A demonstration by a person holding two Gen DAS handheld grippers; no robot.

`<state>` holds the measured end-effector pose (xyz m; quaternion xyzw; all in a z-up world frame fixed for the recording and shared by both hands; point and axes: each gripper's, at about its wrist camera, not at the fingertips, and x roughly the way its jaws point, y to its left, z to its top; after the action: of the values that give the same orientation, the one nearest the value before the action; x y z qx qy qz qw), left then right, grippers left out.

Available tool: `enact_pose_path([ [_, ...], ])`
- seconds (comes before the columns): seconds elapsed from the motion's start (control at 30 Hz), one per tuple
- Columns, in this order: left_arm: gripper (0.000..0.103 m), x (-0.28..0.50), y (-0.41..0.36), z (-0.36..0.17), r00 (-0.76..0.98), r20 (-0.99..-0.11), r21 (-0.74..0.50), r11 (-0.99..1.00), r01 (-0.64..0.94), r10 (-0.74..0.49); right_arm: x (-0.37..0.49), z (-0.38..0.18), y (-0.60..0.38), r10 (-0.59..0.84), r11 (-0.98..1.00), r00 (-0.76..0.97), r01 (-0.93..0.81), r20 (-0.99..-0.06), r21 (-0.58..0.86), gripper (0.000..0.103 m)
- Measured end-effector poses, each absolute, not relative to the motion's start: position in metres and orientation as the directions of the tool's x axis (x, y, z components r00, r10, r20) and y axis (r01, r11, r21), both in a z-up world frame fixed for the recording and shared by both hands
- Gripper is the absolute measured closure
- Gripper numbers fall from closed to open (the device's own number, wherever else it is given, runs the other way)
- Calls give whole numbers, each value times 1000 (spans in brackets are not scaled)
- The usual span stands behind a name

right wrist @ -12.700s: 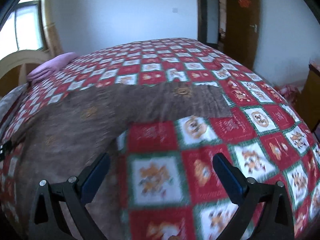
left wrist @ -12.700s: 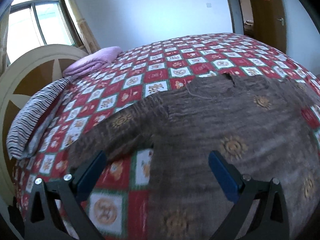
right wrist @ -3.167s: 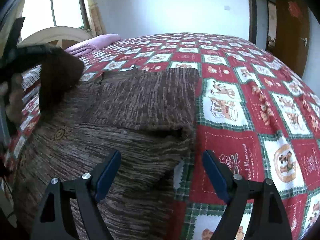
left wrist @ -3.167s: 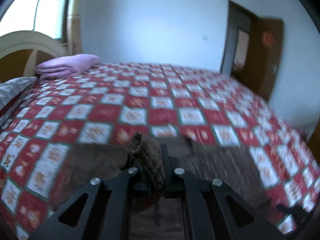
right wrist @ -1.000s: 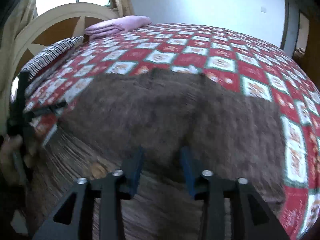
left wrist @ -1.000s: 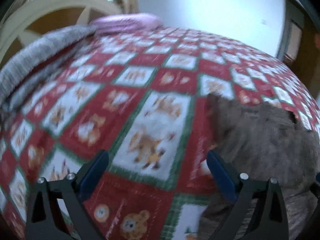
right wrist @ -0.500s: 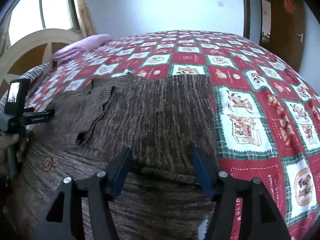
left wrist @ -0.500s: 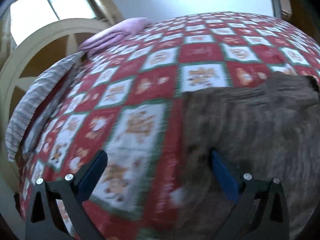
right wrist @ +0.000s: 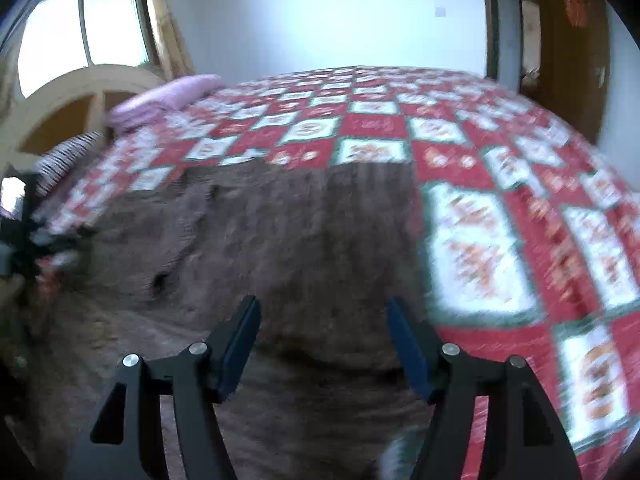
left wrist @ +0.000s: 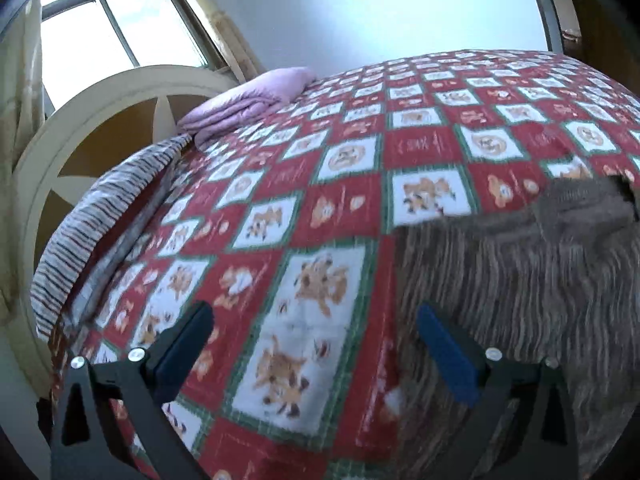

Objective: Fold small clothes
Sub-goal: 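Press the folded sweater side flat with the right tool while the left tool holds the edge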

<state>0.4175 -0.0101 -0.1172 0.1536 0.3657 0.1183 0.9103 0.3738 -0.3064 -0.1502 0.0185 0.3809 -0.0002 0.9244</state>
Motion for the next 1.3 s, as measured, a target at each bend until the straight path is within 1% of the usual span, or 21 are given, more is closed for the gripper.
enact_pose_path([
  [0.07,0,428,-12,-128,678,-646,382,918,-110,350,390,-151,-313,-24,999,690,47,-723,12,37],
  [0.1,0,433,-12,-138,656,-661,394,912,-111,365,405,-159,-315,-39,998,648,56,-761,-3,37],
  [0.13,0,437,-11,-150,624,-670,427,896,-121,403,411,-165,-317,-45,998,628,59,-777,-10,37],
  [0.17,0,436,-7,-156,618,-673,421,898,-131,406,416,-170,-322,-40,998,621,65,-783,0,36],
  [0.23,0,431,3,-154,619,-680,381,910,-160,393,414,-174,-336,-17,993,617,101,-787,58,36],
  [0.33,0,425,9,-155,618,-683,370,914,-168,391,399,-173,-346,-61,988,623,150,-780,43,37],
  [0.43,0,426,17,-155,606,-703,333,926,-180,371,390,-176,-362,-29,981,628,167,-778,98,37],
  [0.53,0,422,18,-153,590,-710,345,920,-185,385,388,-172,-363,-50,976,625,196,-779,95,37],
  [0.63,0,400,27,-139,602,-731,265,947,-181,320,377,-160,-358,-48,976,648,194,-760,103,36],
  [0.7,0,383,26,-135,623,-729,233,958,-165,285,369,-150,-346,-5,985,682,129,-731,113,35],
  [0.77,0,376,17,-142,629,-725,263,957,-124,280,368,-148,-333,-2,993,684,87,-730,79,35],
  [0.83,0,374,11,-150,633,-712,311,945,-105,305,373,-154,-331,-27,994,657,94,-754,47,35],
  [0.9,0,376,17,-151,622,-733,274,956,-102,277,377,-167,-343,-54,989,620,139,-783,42,35],
  [0.93,0,379,23,-155,598,-755,257,960,-109,270,376,-173,-352,-33,986,625,149,-780,79,35],
  [1.0,0,381,35,-157,581,-784,185,976,-117,219,369,-175,-364,14,979,643,147,-766,141,35],
  [1.07,0,379,40,-158,579,-792,150,981,-125,195,363,-172,-364,1,981,647,146,-763,125,35],
  [1.17,0,370,41,-154,603,-777,129,983,-128,180,350,-167,-363,-11,981,656,152,-755,118,33],
  [1.23,0,360,42,-152,610,-774,122,985,-120,170,342,-165,-364,4,978,659,155,-752,141,33],
  [1.3,0,348,43,-149,636,-755,116,987,-115,163,335,-167,-364,34,972,651,155,-758,176,31],
])
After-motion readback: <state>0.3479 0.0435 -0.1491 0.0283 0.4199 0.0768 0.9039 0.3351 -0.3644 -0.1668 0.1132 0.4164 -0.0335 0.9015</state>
